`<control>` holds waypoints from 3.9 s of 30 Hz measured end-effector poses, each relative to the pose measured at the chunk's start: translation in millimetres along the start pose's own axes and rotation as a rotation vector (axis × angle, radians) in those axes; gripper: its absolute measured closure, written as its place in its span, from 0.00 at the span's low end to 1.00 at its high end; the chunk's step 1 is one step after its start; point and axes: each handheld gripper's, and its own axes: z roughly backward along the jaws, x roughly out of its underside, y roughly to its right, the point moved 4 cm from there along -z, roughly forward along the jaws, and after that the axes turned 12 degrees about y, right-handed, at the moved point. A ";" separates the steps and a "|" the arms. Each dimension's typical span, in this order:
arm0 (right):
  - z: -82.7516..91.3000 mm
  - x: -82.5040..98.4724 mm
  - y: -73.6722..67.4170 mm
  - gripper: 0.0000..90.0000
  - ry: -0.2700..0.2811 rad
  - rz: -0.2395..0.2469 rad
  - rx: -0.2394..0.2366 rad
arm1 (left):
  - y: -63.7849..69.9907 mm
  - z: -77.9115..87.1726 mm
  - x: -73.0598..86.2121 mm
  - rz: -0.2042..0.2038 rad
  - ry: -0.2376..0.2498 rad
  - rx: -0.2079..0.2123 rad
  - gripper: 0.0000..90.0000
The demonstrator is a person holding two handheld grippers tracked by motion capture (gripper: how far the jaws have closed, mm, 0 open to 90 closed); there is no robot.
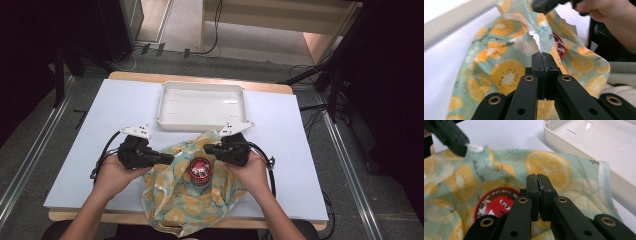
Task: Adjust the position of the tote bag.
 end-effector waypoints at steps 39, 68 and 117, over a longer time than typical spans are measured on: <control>27.5 44.8 6.4 0.99 0.020 -0.095 0.074 | -62.4 24.3 5.1 0.084 0.089 -0.128 1.00; 19.5 49.4 7.6 0.99 -0.007 -0.080 0.078 | -88.9 31.2 18.0 0.119 0.071 -0.216 0.90; -18.8 44.4 18.7 0.99 -0.039 -0.097 0.110 | -44.8 -29.1 14.9 0.050 -0.018 -0.130 0.95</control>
